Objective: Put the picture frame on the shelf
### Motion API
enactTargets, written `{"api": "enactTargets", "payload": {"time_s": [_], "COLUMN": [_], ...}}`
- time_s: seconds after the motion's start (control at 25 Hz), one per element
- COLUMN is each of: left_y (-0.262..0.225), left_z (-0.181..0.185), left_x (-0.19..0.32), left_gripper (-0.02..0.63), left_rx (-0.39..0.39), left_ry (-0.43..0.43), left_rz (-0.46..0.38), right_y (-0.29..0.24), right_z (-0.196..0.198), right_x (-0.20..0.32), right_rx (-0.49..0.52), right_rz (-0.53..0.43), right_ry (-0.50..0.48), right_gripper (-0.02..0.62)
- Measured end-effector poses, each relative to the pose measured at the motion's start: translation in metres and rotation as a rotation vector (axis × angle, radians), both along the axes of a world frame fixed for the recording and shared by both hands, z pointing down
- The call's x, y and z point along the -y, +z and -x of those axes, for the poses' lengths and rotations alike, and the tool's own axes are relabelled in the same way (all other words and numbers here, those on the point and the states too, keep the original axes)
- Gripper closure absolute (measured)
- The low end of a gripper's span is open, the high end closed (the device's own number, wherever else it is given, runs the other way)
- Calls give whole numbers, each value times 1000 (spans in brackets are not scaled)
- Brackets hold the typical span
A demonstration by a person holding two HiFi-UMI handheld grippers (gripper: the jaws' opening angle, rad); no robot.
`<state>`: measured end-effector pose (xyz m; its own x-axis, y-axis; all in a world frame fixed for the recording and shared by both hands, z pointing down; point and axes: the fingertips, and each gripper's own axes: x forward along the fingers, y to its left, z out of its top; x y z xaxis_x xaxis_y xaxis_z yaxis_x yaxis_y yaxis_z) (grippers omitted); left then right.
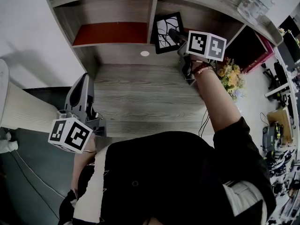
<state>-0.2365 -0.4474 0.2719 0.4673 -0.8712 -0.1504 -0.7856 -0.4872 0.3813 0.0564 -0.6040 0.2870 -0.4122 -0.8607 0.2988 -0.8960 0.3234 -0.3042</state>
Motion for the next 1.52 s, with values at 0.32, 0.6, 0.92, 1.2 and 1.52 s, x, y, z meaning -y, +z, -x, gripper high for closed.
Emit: {"api": "enactTargets", "payload": {"time_s": [0.32, 0.6, 0.92, 1.2, 1.52], "left_y": [-1, 3, 6, 7, 4], "left_z": [-3, -1, 1, 2, 1], "left_x": [0, 2, 4, 5, 7], "left_gripper": [595, 595, 595, 595, 595], "left_rx": [-10, -25, -29, -27, -33], "left_ry": [-1, -5, -1, 1, 7], "left_rz": [-2, 9, 13, 13, 6], "right_y": [6, 14, 19, 24, 22], "right_z": [-3, -5, -2, -1, -2], "right_x": [8, 15, 18, 21, 24], "right_rx": [-24, 8, 33, 26, -24], "right_rz": [45, 99, 127, 177, 206], "right_ry": [-22, -27, -2, 30, 39], "right_gripper": [439, 420, 420, 417, 410]}}
